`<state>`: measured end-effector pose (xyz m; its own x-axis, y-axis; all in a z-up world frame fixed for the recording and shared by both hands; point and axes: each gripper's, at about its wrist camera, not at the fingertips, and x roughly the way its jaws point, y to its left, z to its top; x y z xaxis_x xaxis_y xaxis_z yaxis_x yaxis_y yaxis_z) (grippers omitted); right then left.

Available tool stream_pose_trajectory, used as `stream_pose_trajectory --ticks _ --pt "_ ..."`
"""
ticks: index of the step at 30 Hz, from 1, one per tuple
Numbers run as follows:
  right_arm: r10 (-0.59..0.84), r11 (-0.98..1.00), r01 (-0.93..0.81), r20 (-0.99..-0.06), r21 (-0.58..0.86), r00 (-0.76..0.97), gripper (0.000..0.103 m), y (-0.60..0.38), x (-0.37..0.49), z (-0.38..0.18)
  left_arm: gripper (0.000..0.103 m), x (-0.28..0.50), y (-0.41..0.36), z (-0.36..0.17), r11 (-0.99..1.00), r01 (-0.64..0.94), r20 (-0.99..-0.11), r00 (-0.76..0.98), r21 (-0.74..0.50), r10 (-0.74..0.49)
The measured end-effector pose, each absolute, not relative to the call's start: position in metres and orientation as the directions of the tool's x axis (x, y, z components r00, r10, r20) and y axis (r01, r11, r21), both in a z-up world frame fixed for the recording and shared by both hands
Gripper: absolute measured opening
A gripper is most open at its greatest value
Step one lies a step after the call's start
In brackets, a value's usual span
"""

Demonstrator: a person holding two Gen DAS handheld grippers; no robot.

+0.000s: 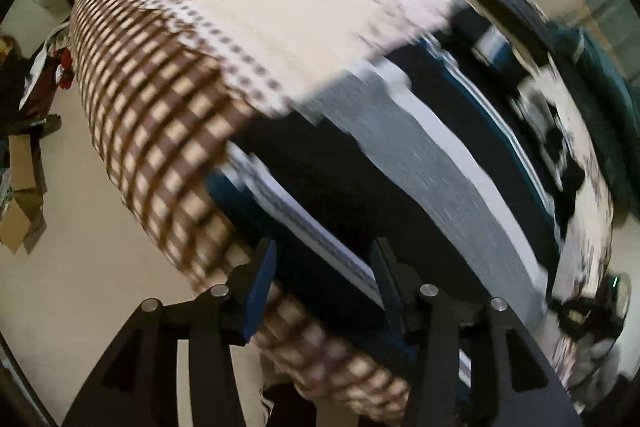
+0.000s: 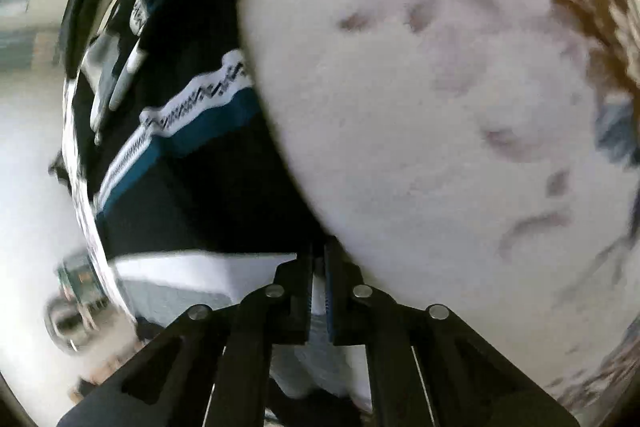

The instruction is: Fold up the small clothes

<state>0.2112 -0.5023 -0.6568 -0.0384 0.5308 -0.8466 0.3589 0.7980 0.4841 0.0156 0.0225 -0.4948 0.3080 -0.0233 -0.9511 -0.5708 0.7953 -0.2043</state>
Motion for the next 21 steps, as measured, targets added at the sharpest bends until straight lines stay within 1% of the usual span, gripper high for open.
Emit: stream_pose_trajectory --ticks 1,2,3,4,5,6,7,10,12,14,16,18,20,21 --pt "0.566 0.787 0.355 -0.82 0.504 -0.091 0.005 -0.506 0.214 -0.655 0.047 0.015 0.006 -0.493 0.799 -0.564 -0.953 0.3 -0.212 -0.041" --pt "0.598 0.77 0.367 -0.791 0.522 -0.128 0.008 -0.51 0.219 -0.654 0.047 0.013 -0.013 -0.492 0.795 -0.561 -0.953 0.294 -0.231 -0.069" --pt "0.626 0.755 0.368 -0.764 0.543 -0.157 0.014 -0.521 0.228 -0.647 0.047 0.011 -0.028 -0.492 0.79 -0.56 -0.953 0.288 -0.25 -0.097" --pt "0.63 0.754 0.36 -0.759 0.549 -0.163 0.027 -0.53 0.234 -0.64 0.047 0.008 -0.053 -0.493 0.776 -0.558 -0.948 0.279 -0.292 -0.156" --pt "0.627 0.759 0.345 -0.763 0.553 -0.156 0.037 -0.545 0.249 -0.628 0.047 0.004 -0.073 -0.495 0.763 -0.561 -0.942 0.271 -0.321 -0.197" --pt "0.626 0.759 0.337 -0.768 0.557 -0.139 0.052 -0.557 0.262 -0.618 0.047 0.0 -0.091 -0.5 0.744 -0.57 -0.935 0.262 -0.349 -0.238" --pt "0.635 0.749 0.333 -0.764 0.573 -0.114 0.054 -0.573 0.281 -0.609 0.047 -0.005 -0.108 -0.505 0.718 -0.582 -0.924 0.256 -0.381 -0.283" --pt "0.637 0.743 0.316 -0.769 0.59 -0.061 0.054 -0.606 0.346 -0.601 0.047 -0.019 -0.154 -0.529 0.622 -0.634 -0.883 0.253 -0.46 -0.395" --pt "0.632 0.743 0.296 -0.775 0.6 -0.017 0.054 -0.611 0.397 -0.607 0.047 -0.026 -0.18 -0.549 0.566 -0.662 -0.857 0.253 -0.491 -0.448" --pt "0.649 0.726 0.292 -0.761 0.623 0.012 0.054 -0.609 0.447 -0.622 0.046 -0.025 -0.197 -0.564 0.538 -0.67 -0.838 0.248 -0.511 -0.486" --pt "0.683 0.686 0.314 -0.73 0.656 0.034 0.054 -0.604 0.49 -0.645 0.047 -0.022 -0.21 -0.577 0.514 -0.674 -0.82 0.255 -0.531 -0.512" --pt "0.75 0.596 0.366 -0.658 0.715 0.063 0.054 -0.595 0.523 -0.669 0.046 -0.016 -0.221 -0.59 0.484 -0.686 -0.806 0.263 -0.542 -0.53" --pt "0.763 0.564 0.403 -0.641 0.721 0.08 0.054 -0.588 0.543 -0.687 0.046 -0.014 -0.226 -0.595 0.456 -0.696 -0.799 0.293 -0.554 -0.525" --pt "0.772 0.555 0.41 -0.632 0.723 0.07 0.054 -0.58 0.549 -0.695 0.043 -0.015 -0.226 -0.596 0.452 -0.704 -0.806 0.299 -0.548 -0.511"
